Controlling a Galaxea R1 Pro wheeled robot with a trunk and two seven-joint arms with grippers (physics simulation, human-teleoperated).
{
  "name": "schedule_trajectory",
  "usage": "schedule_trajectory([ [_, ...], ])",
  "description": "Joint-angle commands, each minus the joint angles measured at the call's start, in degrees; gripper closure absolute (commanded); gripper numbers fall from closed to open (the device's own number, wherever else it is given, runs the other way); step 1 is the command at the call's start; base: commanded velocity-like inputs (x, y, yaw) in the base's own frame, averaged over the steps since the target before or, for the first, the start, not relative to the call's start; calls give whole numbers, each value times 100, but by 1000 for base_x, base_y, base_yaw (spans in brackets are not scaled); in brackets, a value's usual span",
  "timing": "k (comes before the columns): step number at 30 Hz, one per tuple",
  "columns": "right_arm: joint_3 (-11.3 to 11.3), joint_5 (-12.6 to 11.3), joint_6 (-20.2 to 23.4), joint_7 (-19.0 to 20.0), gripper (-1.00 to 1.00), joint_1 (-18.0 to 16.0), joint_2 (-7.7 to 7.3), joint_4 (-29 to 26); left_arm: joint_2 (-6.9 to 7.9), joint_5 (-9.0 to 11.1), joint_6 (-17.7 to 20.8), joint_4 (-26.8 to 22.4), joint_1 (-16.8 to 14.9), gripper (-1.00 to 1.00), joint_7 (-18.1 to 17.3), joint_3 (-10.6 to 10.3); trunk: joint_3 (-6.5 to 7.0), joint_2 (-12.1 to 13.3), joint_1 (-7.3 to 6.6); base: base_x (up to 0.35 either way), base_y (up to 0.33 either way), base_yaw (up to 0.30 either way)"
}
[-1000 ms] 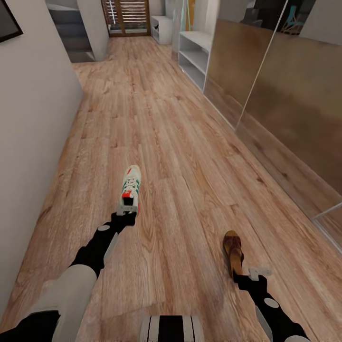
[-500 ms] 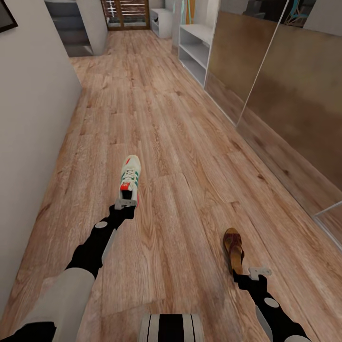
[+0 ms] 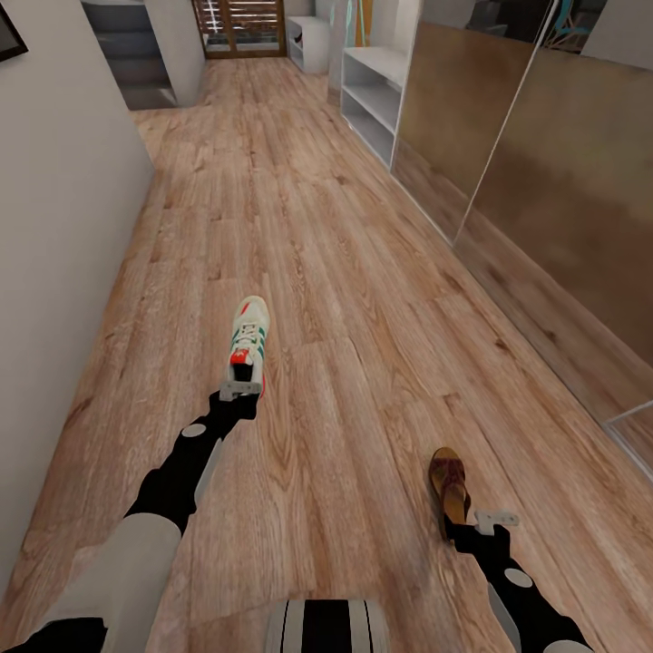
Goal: Pick up the two gym shoes and the two sandals from the corridor floor and place them onto the hallstand (shoe rack) in the corridor, making sure they are on the rack and not on the floor. Arrange them so the two gym shoes are next to each other and the two sandals are next to each other.
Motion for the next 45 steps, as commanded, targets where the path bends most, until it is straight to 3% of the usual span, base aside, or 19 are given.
schedule_trajectory([
  [1, -47, 58, -23, 29, -100, -3, 5, 3, -10, -62, 28, -15, -1, 100, -55, 38, -4, -1, -1, 5, 0, 0],
  [8, -49, 53, -23, 28, -100, -5, 12, -1, 16, -47, 34, -111, 2, 100, -58, 38, -5, -1, -1, 2, 0, 0],
  [18, -54, 53, -23, 28, -100, -5, 14, -1, 7, -29, 47, -655, 188, 100, -59, 38, -293, -15, 25, 0, 0, 0],
  [28, -48, 53, -23, 28, -100, -5, 15, 1, 3, -32, 31, -723, 231, 100, -67, 38, -604, -28, 51, 0, 0, 0],
  [39, -46, 53, -23, 28, -100, -2, 31, 7, 7, -32, 35, -684, 244, 100, -68, 38, -638, -28, 51, 0, 0, 0],
  [45, -46, 53, -23, 28, -100, -3, 33, 7, 1, -32, 40, -665, 244, 100, -61, 38, -799, -36, 66, 0, 0, 0],
])
